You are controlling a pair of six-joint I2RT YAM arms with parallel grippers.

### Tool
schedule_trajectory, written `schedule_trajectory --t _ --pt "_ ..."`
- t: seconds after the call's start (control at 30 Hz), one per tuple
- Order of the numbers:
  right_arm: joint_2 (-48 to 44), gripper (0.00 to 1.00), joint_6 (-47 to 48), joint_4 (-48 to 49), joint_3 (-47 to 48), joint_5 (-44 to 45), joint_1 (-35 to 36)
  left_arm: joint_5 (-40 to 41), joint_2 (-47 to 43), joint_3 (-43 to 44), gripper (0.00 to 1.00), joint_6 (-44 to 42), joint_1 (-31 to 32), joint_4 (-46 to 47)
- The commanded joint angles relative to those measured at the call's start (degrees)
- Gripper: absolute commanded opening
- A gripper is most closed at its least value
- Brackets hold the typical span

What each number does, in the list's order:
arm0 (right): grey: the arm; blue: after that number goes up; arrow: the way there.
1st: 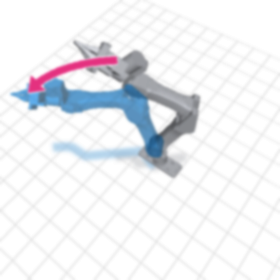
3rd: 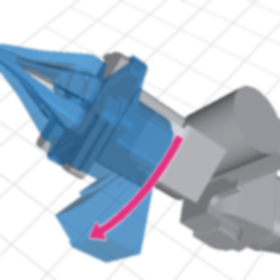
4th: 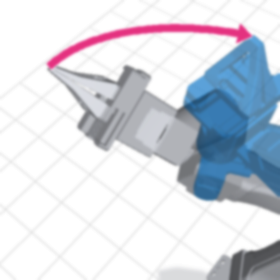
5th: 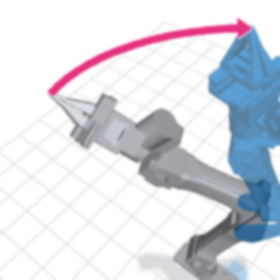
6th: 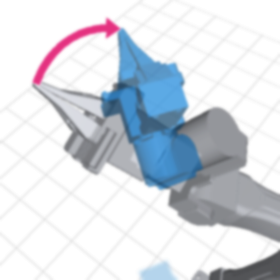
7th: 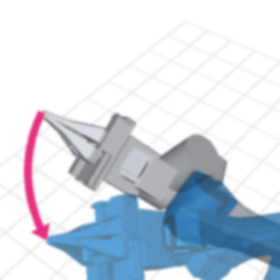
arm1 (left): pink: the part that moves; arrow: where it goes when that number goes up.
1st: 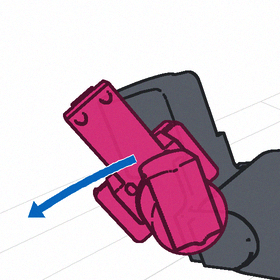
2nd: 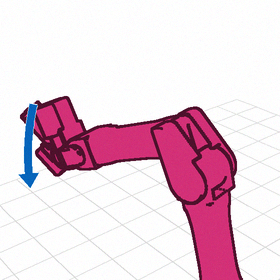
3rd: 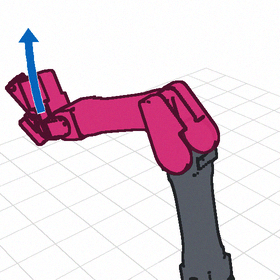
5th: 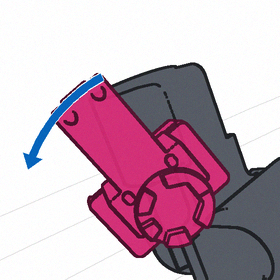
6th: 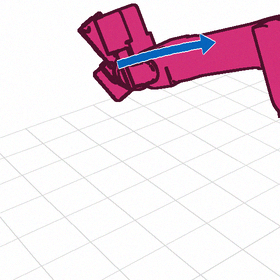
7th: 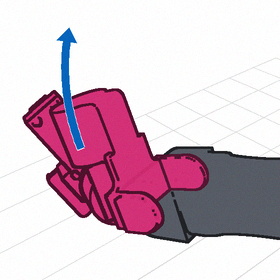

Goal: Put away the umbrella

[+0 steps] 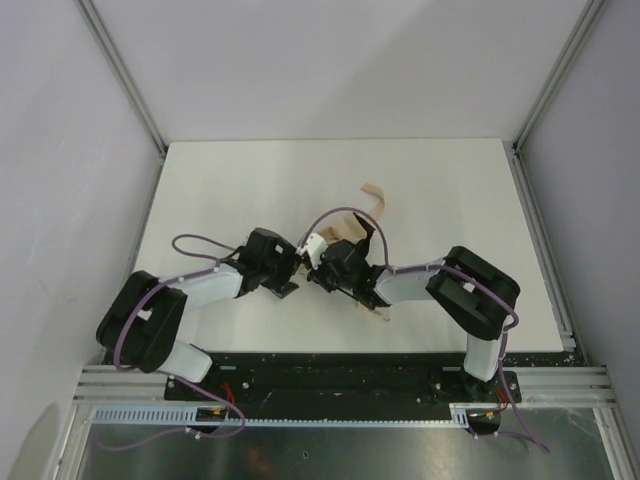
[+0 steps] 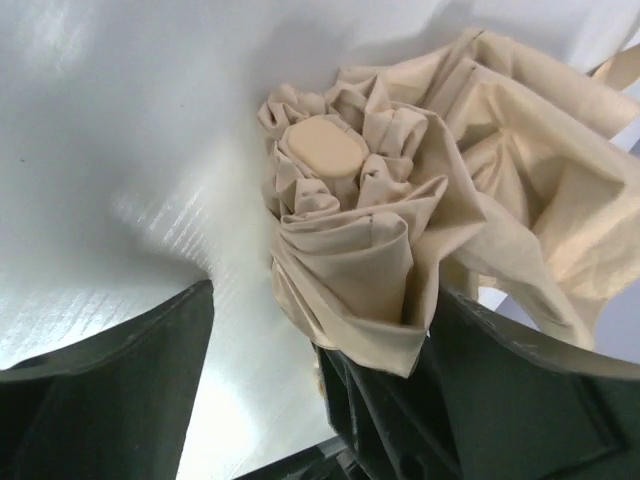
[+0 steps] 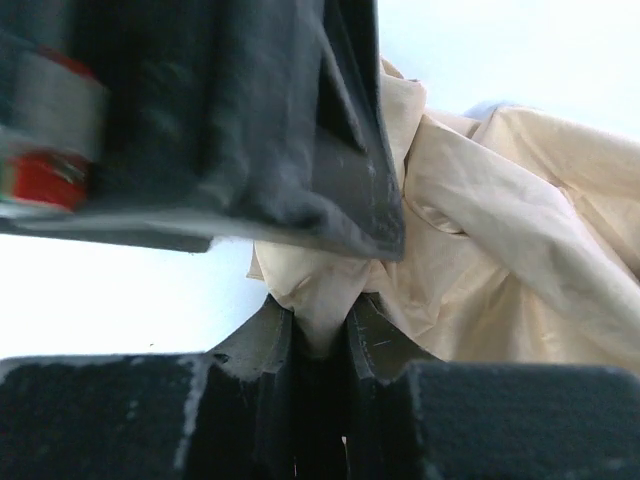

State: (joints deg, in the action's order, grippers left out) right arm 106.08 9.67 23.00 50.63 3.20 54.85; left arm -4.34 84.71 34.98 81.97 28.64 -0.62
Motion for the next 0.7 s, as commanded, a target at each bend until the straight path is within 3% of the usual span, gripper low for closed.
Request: schedule_trajectory --t 0.0,0.27,0.43,0.67 --pt "5.67 0.00 -11.16 -12.58 -2.98 -20.93 -4.87 -0.97 -5.56 0.88 0.95 -4.64 -2.93 -3.41" --pt "13.37 0.00 -21.43 -11.34 -2.32 -41.74 -13.76 -1.70 -15.16 -4.27 1.00 -7.82 -5.79 -0.64" --pt "17.95 0.00 -29.23 -8.98 -0.81 -50.34 -17.90 -5.27 -13.33 -7.42 1.00 -5.12 -5.22 7.98" --pt "20.50 0.00 -34.13 -7.24 1.24 -53.46 -19.26 -2.19 -7.50 -7.02 0.99 -3.29 -3.10 12.05"
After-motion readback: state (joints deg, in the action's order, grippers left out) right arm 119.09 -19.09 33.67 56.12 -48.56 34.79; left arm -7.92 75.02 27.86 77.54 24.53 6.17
